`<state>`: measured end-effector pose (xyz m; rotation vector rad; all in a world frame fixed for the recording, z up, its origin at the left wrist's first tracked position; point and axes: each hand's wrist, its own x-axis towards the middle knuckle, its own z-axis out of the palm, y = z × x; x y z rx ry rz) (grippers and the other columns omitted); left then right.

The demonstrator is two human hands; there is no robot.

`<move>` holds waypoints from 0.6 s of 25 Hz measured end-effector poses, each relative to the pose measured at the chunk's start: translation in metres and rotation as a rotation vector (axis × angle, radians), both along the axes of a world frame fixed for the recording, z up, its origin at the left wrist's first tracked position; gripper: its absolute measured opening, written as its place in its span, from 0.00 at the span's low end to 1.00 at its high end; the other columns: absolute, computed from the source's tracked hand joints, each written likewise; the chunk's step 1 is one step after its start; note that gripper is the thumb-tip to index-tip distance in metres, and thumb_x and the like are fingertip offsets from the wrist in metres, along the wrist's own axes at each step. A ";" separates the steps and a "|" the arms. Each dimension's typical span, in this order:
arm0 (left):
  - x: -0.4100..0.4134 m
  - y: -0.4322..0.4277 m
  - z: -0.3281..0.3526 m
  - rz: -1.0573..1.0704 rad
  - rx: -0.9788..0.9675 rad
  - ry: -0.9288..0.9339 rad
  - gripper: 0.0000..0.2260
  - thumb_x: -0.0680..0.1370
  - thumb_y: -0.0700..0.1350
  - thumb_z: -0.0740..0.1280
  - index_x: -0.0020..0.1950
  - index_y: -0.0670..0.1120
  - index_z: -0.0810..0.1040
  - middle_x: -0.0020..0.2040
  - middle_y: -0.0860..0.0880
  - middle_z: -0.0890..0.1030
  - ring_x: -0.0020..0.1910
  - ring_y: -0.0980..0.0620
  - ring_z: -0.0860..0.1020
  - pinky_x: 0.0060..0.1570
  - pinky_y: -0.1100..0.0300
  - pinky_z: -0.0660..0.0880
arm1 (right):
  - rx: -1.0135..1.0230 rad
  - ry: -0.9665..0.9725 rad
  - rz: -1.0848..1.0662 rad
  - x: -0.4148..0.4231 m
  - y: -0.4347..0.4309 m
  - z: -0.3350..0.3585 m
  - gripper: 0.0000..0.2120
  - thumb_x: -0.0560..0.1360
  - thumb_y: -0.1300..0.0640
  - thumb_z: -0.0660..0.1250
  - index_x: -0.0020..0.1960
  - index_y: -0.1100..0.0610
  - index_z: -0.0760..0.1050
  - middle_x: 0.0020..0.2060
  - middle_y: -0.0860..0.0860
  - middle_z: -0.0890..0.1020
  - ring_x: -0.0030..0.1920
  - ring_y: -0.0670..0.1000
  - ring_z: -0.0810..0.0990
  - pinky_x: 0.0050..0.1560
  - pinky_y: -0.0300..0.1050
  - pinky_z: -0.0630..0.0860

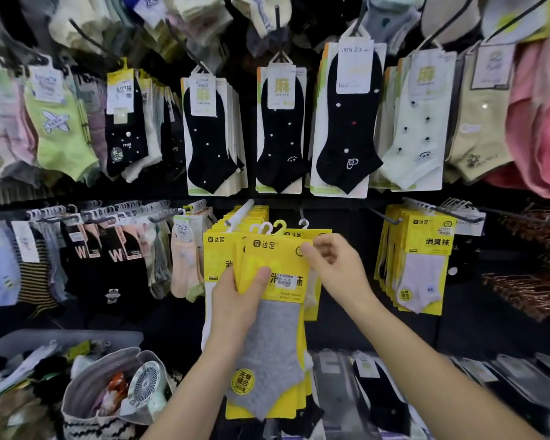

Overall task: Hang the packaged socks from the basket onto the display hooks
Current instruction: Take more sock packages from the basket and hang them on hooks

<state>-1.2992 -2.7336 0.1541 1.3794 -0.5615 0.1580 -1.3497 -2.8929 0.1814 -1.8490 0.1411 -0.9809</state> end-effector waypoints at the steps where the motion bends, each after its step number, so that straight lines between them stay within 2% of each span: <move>1: -0.002 -0.005 -0.001 -0.020 -0.016 0.016 0.14 0.70 0.55 0.70 0.53 0.53 0.77 0.51 0.55 0.83 0.51 0.55 0.81 0.49 0.58 0.78 | -0.007 0.025 0.049 -0.003 0.004 0.003 0.07 0.70 0.48 0.70 0.45 0.49 0.76 0.42 0.48 0.82 0.44 0.48 0.81 0.44 0.40 0.78; 4: -0.004 -0.016 -0.007 -0.061 -0.089 0.075 0.16 0.68 0.61 0.65 0.51 0.56 0.77 0.51 0.56 0.83 0.53 0.55 0.80 0.53 0.52 0.77 | 0.077 0.004 0.087 -0.010 0.001 0.007 0.04 0.72 0.55 0.71 0.44 0.51 0.76 0.38 0.47 0.84 0.39 0.43 0.84 0.36 0.34 0.78; 7: 0.002 -0.020 -0.011 -0.032 -0.085 0.075 0.09 0.76 0.56 0.62 0.50 0.53 0.77 0.51 0.53 0.82 0.53 0.52 0.80 0.56 0.48 0.76 | 0.196 0.033 0.107 -0.013 -0.012 0.002 0.03 0.75 0.58 0.68 0.46 0.52 0.74 0.38 0.48 0.84 0.35 0.41 0.83 0.30 0.30 0.75; 8: 0.005 -0.019 -0.011 -0.001 -0.075 0.060 0.07 0.78 0.53 0.61 0.49 0.53 0.77 0.50 0.52 0.82 0.52 0.53 0.80 0.54 0.51 0.77 | 0.237 0.034 0.097 -0.012 -0.016 0.001 0.02 0.75 0.58 0.67 0.46 0.53 0.74 0.38 0.48 0.84 0.34 0.40 0.83 0.29 0.30 0.74; 10: 0.012 -0.011 -0.010 0.062 -0.073 0.022 0.07 0.79 0.51 0.60 0.51 0.52 0.76 0.49 0.53 0.82 0.50 0.56 0.80 0.46 0.65 0.77 | 0.288 0.033 0.037 -0.007 -0.024 0.003 0.02 0.76 0.58 0.66 0.47 0.53 0.74 0.40 0.50 0.84 0.35 0.41 0.83 0.29 0.31 0.74; 11: 0.013 -0.006 -0.009 0.092 -0.074 0.007 0.08 0.79 0.51 0.60 0.52 0.51 0.76 0.49 0.54 0.82 0.50 0.55 0.81 0.42 0.69 0.76 | 0.286 0.045 0.001 -0.004 -0.029 0.005 0.01 0.76 0.58 0.65 0.47 0.53 0.74 0.42 0.51 0.84 0.36 0.42 0.83 0.30 0.33 0.76; 13: 0.014 0.006 -0.004 0.116 -0.066 -0.052 0.08 0.80 0.49 0.59 0.52 0.57 0.77 0.46 0.59 0.83 0.50 0.56 0.81 0.42 0.68 0.77 | 0.241 0.083 -0.050 0.006 -0.036 0.008 0.03 0.77 0.56 0.65 0.49 0.55 0.74 0.45 0.54 0.83 0.42 0.47 0.83 0.38 0.42 0.80; 15: 0.009 0.016 0.002 0.118 -0.036 -0.122 0.17 0.80 0.46 0.59 0.48 0.71 0.75 0.44 0.69 0.81 0.46 0.65 0.80 0.42 0.69 0.77 | 0.189 0.130 -0.086 0.018 -0.038 0.008 0.04 0.76 0.55 0.65 0.50 0.55 0.74 0.47 0.55 0.83 0.46 0.52 0.83 0.48 0.53 0.80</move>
